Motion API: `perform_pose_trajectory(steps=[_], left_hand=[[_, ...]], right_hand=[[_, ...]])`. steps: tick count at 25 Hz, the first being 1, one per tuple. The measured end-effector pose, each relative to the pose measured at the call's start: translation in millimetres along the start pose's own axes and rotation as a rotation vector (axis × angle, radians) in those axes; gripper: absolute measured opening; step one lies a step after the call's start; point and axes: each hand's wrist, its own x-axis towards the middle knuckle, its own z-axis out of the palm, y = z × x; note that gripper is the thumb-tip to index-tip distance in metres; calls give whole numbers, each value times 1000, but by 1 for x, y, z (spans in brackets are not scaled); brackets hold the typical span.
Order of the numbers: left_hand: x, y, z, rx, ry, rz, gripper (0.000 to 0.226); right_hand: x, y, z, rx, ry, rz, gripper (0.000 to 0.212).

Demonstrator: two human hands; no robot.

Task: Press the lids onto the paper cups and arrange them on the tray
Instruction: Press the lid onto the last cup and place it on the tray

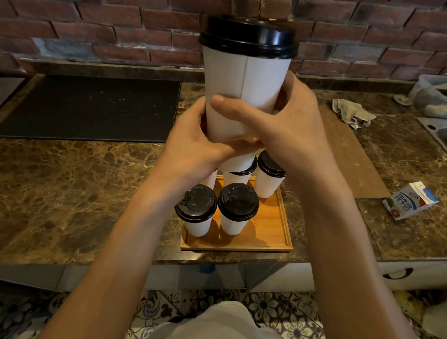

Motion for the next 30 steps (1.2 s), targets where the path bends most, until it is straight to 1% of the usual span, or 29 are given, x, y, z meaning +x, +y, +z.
perform_pose_trajectory(steps=[5,10,14,18,22,25,27,30], left_hand=[[-3,8,-6,-13,-87,-9,58],[-8,6,-10,-37,-166,-11,56],[-11,8,-8,-49,-166,-4,55],[-9,10,-5,-54,-78,-18,61],[-9,9,-2,-22,-18,-11,61],[-10,3,4,-15,35,-9,65],[-9,-1,6,-23,65,-7,64],[-11,-4,7,-29,81,-6,61]], right_hand=[[0,1,-12,6,-97,-29,61],[-3,6,-17,49,-193,-19,59],[-3,7,-18,47,-230,-2,57],[-2,4,-13,28,-169,-4,62],[-4,3,-7,15,-99,2,61],[-7,6,1,-22,-42,14,72],[-9,8,7,-57,1,12,80],[-12,9,12,-79,45,-4,79]])
